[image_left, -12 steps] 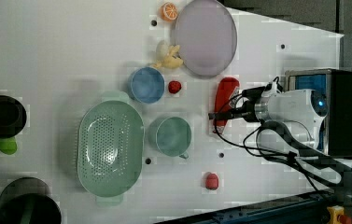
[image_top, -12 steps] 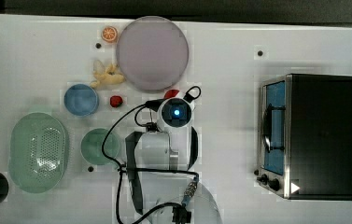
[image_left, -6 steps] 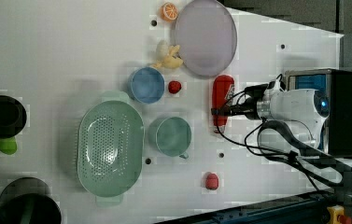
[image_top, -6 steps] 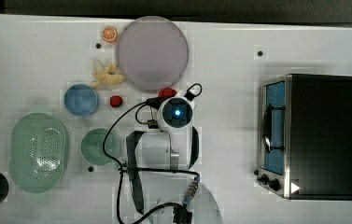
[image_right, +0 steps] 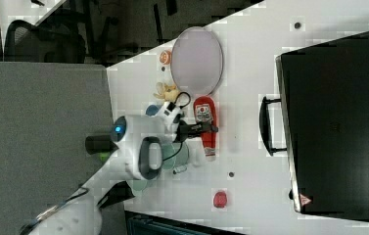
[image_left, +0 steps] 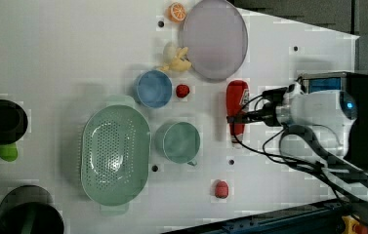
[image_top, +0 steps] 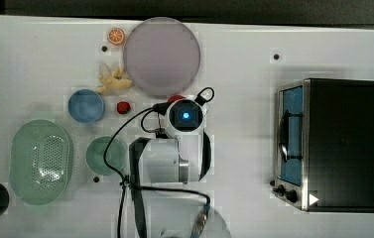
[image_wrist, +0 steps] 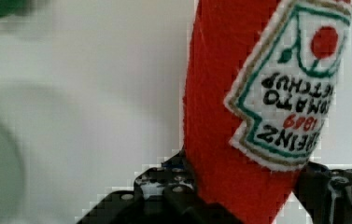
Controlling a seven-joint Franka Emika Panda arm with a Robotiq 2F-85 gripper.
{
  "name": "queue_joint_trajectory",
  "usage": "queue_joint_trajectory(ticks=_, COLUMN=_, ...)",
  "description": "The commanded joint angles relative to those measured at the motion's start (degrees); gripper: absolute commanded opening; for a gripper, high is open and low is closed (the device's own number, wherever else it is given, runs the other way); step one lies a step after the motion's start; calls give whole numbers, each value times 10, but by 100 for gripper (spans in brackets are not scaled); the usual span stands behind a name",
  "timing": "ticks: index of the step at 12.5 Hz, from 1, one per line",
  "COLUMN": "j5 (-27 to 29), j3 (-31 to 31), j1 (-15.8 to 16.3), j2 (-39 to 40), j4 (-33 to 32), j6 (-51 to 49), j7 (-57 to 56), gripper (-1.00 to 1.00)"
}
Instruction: Pick Ketchup from the table and place it in strainer.
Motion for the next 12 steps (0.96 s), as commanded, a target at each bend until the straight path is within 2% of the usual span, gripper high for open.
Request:
queue_joint_trajectory(ticks=1, j5=-3, j3=22, j1=4, j2=-115, j4=30, j6=-79, j7=25, gripper=23)
queue_joint_trajectory(ticks=4, j5=-3, j3=46, j1=6, j2=-196, j4=55, j6=-176, j7=43, gripper=23)
queue_joint_trajectory(ticks=8, j5=0, j3=99, j1=16, j2=-260, j4=86, j6=-306, j7=159, gripper=23)
queue_joint_trajectory(ticks=12, j5=28, j3=190, j1=29, j2=-254, j4=99, j6=-312, j7=315, gripper=23)
